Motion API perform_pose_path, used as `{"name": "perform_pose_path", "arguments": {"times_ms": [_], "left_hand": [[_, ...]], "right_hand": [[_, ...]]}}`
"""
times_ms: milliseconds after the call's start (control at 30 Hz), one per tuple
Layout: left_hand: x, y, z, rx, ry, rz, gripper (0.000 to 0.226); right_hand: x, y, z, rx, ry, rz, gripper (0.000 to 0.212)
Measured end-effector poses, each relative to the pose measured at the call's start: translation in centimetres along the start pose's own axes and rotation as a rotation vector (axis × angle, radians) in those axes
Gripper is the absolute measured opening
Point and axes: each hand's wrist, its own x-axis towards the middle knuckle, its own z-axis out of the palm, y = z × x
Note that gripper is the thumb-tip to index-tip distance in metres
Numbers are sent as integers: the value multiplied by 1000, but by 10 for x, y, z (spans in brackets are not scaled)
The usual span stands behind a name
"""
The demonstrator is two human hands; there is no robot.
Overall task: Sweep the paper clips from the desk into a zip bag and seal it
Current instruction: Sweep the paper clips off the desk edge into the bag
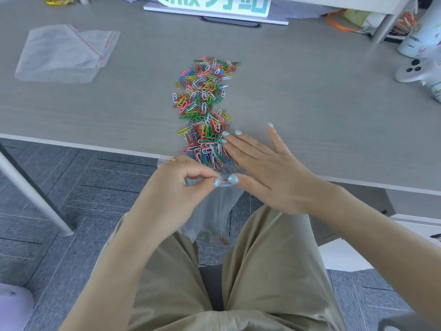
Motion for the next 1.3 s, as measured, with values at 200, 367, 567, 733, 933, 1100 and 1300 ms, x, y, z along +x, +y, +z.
{"name": "perform_pose_path", "arguments": {"times_ms": [200,367,567,733,933,1100,1300], "left_hand": [[0,-1,0,12,-5,2,20],[-2,-2,-3,0,0,-13,15],[-2,-2,-3,4,16,-39,13],[-3,-3,-5,-13,28,-60,13],[-3,-3,-6,4,33,-56,15],[-4,-2,-7,12,26,-46,16],[-2,-3,-3,23,13,-29,17]], "right_hand": [[-5,-9,10,-64,80,-36,77],[-3,-10,7,-48,194,-89,67],[38,13,-7,234,135,162,64],[41,19,-5,203,-54,97,63],[18,6,-5,134,-78,-7,78],[8,-3,-4,74,-72,-43,74],[3,-16,2,51,-19,-70,79]]}}
